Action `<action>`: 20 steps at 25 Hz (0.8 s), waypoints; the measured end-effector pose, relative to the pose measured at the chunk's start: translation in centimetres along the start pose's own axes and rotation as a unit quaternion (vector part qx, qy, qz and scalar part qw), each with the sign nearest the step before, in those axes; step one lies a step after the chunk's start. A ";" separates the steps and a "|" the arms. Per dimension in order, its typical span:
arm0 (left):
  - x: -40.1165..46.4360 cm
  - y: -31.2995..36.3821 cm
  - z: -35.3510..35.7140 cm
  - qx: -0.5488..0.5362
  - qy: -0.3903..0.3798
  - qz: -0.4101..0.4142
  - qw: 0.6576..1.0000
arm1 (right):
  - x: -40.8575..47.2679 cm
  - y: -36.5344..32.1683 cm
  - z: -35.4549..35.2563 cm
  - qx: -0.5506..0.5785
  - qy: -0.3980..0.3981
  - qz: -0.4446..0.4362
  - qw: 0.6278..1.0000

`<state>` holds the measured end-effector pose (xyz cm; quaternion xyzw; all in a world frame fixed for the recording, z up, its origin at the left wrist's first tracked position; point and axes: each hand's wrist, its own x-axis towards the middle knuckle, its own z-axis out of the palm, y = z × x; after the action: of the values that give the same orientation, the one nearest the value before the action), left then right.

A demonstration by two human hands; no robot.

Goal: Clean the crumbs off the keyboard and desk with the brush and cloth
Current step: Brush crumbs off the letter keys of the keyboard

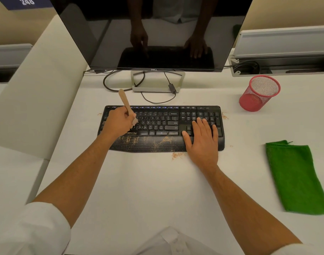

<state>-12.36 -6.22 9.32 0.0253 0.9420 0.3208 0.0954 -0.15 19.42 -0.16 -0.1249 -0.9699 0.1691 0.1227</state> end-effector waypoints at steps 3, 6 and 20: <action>-0.3 0.0 -0.5 0.024 -0.069 -0.046 0.996 | -0.1 0.0 0.0 -0.004 -0.001 0.000 1.000; -0.1 0.2 -1.8 0.010 -0.126 -0.081 0.989 | 0.0 0.1 0.0 -0.006 -0.005 -0.001 1.000; 0.9 2.3 -2.3 0.198 -0.178 0.077 0.961 | 0.0 0.0 0.0 -0.001 0.000 -0.001 1.000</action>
<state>-13.76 -5.68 12.34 0.1728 0.9496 0.1250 0.2299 -0.13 19.42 -0.18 -0.1237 -0.9703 0.1677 0.1226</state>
